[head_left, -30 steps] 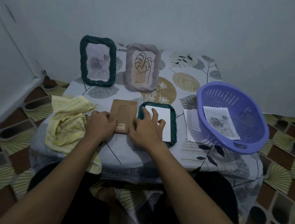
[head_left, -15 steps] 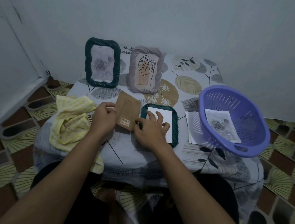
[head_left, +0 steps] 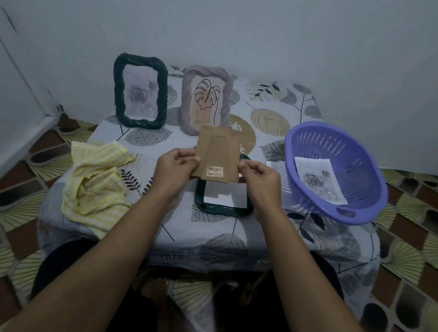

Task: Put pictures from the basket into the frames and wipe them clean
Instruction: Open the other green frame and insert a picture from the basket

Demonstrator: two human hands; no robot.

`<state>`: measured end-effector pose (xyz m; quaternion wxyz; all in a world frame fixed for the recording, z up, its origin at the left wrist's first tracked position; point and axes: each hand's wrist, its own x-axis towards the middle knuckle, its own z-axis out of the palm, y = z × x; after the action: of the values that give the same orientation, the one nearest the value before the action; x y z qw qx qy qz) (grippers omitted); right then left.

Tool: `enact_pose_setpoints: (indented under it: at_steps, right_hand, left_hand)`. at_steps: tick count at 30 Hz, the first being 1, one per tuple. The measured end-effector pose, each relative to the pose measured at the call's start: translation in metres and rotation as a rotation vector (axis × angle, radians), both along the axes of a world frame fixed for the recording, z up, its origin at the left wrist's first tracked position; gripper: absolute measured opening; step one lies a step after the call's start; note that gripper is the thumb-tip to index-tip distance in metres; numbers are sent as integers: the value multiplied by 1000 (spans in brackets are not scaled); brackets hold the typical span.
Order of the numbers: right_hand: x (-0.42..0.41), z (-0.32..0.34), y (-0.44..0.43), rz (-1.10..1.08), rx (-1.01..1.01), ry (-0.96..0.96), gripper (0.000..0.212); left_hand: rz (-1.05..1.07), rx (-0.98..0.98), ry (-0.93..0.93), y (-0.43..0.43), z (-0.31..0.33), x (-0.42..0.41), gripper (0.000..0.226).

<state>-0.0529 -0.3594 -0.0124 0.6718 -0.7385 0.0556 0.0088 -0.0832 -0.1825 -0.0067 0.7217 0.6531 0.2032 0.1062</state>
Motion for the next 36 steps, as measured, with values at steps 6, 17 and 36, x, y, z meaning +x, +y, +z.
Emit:
enact_pose_setpoints:
  at_steps: [6,17,36]
  right_hand:
    - [2,-17,-29,-46,-194,3,3]
    - [1,-25,-32,-4,-464,-35,18]
    - [-12,-29,-29,-4,-739,-101,20]
  left_hand:
    - [-32,155,62,-24,-22,-1,21]
    - [-7,713,157,-26,-44,-7,14]
    - [-22,836,186,-25,-46,-8,20]
